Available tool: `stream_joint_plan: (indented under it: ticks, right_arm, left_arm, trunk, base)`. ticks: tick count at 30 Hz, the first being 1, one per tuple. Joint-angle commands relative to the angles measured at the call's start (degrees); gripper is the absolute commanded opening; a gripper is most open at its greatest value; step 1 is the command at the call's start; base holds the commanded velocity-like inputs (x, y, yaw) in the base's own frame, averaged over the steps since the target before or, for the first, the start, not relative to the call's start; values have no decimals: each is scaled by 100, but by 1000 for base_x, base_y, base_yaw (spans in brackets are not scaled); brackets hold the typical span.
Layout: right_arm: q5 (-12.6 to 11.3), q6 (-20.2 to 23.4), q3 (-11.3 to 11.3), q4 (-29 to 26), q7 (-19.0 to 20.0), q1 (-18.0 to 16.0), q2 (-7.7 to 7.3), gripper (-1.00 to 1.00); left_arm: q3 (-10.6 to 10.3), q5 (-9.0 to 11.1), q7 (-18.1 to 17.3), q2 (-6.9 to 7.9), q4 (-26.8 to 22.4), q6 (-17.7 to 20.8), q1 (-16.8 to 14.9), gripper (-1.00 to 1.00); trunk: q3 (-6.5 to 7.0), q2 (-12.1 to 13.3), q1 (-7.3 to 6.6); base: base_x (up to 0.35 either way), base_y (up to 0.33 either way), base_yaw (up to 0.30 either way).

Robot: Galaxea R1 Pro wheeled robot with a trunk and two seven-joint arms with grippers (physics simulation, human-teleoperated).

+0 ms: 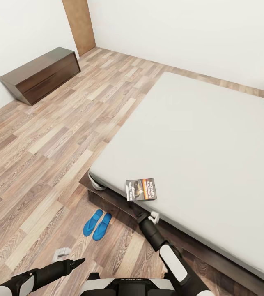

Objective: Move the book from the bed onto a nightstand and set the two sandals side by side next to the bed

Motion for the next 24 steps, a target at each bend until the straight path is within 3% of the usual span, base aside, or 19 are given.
stream_joint_plan:
  ticks: [1, 24]
  right_arm:
    - [-60, 36, 35, 2, 17, -2, -1, 100]
    - [-58, -11, 88, 23, 48, -1, -6, 100]
  left_arm:
    - [-18, 35, -19, 1, 6, -1, -3, 100]
    - [-18, 35, -21, -1, 6, 1, -3, 100]
  trunk:
    - [-3, -4, 1]
    - [-380, -846, 462]
  base:
    - [0, 0, 0]
    - [0, 0, 0]
